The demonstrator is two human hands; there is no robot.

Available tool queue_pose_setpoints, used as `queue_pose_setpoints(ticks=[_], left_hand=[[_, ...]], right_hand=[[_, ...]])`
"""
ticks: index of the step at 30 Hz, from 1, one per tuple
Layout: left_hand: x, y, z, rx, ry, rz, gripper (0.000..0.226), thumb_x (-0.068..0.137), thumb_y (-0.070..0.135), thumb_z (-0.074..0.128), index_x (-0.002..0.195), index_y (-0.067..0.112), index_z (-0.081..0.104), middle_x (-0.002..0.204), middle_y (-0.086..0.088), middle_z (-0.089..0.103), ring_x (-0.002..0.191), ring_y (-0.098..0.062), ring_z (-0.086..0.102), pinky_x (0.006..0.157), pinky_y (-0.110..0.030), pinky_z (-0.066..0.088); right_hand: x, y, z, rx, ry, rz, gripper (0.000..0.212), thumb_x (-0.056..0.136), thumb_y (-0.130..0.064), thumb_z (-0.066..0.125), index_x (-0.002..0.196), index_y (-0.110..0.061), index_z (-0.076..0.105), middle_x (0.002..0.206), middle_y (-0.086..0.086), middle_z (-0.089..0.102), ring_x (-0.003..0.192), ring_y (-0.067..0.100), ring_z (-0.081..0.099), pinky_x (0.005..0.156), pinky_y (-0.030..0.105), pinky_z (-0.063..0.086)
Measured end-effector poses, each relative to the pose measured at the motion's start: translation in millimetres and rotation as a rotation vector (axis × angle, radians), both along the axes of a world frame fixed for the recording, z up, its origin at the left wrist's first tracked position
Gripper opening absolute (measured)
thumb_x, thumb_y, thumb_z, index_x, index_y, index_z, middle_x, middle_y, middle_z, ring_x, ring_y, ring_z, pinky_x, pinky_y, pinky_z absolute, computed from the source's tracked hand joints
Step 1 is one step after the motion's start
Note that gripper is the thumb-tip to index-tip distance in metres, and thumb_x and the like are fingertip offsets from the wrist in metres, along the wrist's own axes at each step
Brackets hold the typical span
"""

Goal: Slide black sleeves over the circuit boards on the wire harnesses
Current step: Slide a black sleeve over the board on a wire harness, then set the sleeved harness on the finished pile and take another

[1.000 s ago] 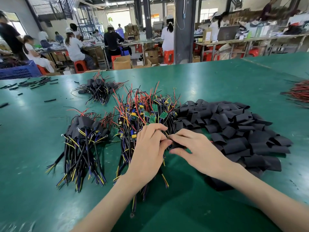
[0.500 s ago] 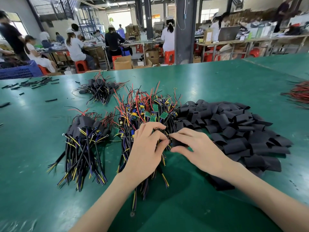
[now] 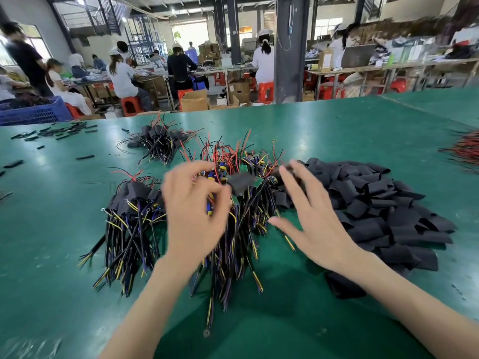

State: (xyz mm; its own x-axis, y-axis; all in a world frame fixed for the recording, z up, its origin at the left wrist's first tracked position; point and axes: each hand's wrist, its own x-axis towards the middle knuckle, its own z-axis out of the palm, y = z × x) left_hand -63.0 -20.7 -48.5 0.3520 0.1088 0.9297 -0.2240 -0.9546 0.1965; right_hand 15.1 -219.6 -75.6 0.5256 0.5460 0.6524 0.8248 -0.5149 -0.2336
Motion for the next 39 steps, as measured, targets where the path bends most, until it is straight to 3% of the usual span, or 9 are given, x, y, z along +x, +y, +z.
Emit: queue_pose_setpoints(ticks=[4,8,12,16,20,24,27,33,39], left_hand=[[-4.2,61.0,9.4,-0.139,-0.095,0.409,0.021,0.086,0.019,0.063,0.07,0.006,0.062,0.115,-0.016,0.058,0.112,-0.037,0.045,0.097,-0.031,0.022],[-7.2,101.7,-15.4,-0.323,0.249,0.754,0.022,0.085,0.022,0.058,0.08,0.003,0.068,0.127,-0.015,0.048,0.126,-0.039,0.032,0.104,-0.046,0.019],[-6.4,109.1,-32.0,-0.442,0.525,0.845,0.024,0.083,0.015,0.056,0.096,0.001,0.07,0.126,-0.018,0.047,0.124,-0.037,0.028,0.105,-0.05,0.018],[-4.1,94.3,-21.3,-0.438,0.477,0.898,0.03,0.079,0.019,0.061,0.102,-0.001,0.061,0.126,-0.023,0.043,0.124,-0.04,0.029,0.104,-0.053,0.019],[10.2,50.0,-8.7,-0.242,0.337,0.646,0.031,0.085,0.038,0.059,0.102,0.013,0.061,0.116,-0.016,0.052,0.114,-0.033,0.039,0.095,-0.048,0.027],[39.4,-3.4,-16.1,-0.056,0.658,0.493,0.051,0.085,0.064,0.046,0.103,0.02,0.064,0.11,-0.003,0.058,0.11,-0.024,0.045,0.095,-0.041,0.03],[50.6,-14.4,-20.8,-0.011,0.79,0.492,0.045,0.086,0.055,0.051,0.104,0.015,0.063,0.106,-0.004,0.065,0.107,-0.026,0.053,0.099,-0.041,0.034],[36.6,-12.3,-0.9,-0.379,0.517,0.234,0.019,0.084,0.03,0.065,0.095,0.017,0.057,0.086,0.001,0.068,0.083,-0.025,0.062,0.078,-0.033,0.046],[31.3,-2.1,46.9,-0.986,0.497,-0.222,0.027,0.085,0.004,0.064,0.104,0.012,0.047,0.098,-0.013,0.065,0.073,-0.016,0.066,0.071,-0.032,0.057]], right_hand=[[9.0,-4.6,-1.4,-0.053,0.002,-0.243,0.074,0.086,-0.033,0.063,0.146,-0.008,0.027,0.149,0.02,0.021,0.134,0.038,0.024,0.112,0.046,0.019],[17.2,-7.0,-11.7,-0.226,0.018,-0.457,0.069,0.078,-0.027,0.069,0.136,-0.002,0.042,0.142,0.025,0.031,0.129,0.044,0.03,0.108,0.053,0.023],[24.4,-11.2,-20.9,-0.374,0.1,-0.563,0.059,0.079,-0.03,0.064,0.13,-0.007,0.047,0.142,0.02,0.031,0.132,0.038,0.023,0.109,0.049,0.016],[34.4,-15.2,-23.0,-0.373,0.119,-0.624,0.048,0.08,-0.024,0.061,0.124,-0.008,0.053,0.136,0.019,0.039,0.129,0.037,0.027,0.108,0.049,0.017],[46.2,-21.2,-23.7,-0.387,0.109,-0.631,0.048,0.087,-0.027,0.053,0.133,-0.015,0.045,0.139,0.014,0.04,0.126,0.035,0.033,0.107,0.047,0.021],[55.3,-21.2,-31.2,-0.492,0.18,-0.561,0.054,0.097,-0.046,0.033,0.147,-0.031,0.021,0.151,0.003,0.026,0.134,0.028,0.026,0.11,0.045,0.018],[58.1,-23.3,-32.9,-0.529,0.228,-0.491,0.052,0.098,-0.049,0.029,0.147,-0.032,0.022,0.149,-0.001,0.033,0.134,0.025,0.028,0.11,0.042,0.019],[60.1,-23.3,-27.6,-0.5,0.208,-0.463,0.041,0.097,-0.045,0.036,0.128,-0.022,0.05,0.126,0.0,0.05,0.121,0.023,0.039,0.098,0.034,0.031],[63.8,-24.9,-24.5,-0.429,0.288,-0.345,0.045,0.093,-0.041,0.05,0.131,-0.017,0.046,0.124,0.004,0.048,0.118,0.024,0.039,0.097,0.036,0.034]])
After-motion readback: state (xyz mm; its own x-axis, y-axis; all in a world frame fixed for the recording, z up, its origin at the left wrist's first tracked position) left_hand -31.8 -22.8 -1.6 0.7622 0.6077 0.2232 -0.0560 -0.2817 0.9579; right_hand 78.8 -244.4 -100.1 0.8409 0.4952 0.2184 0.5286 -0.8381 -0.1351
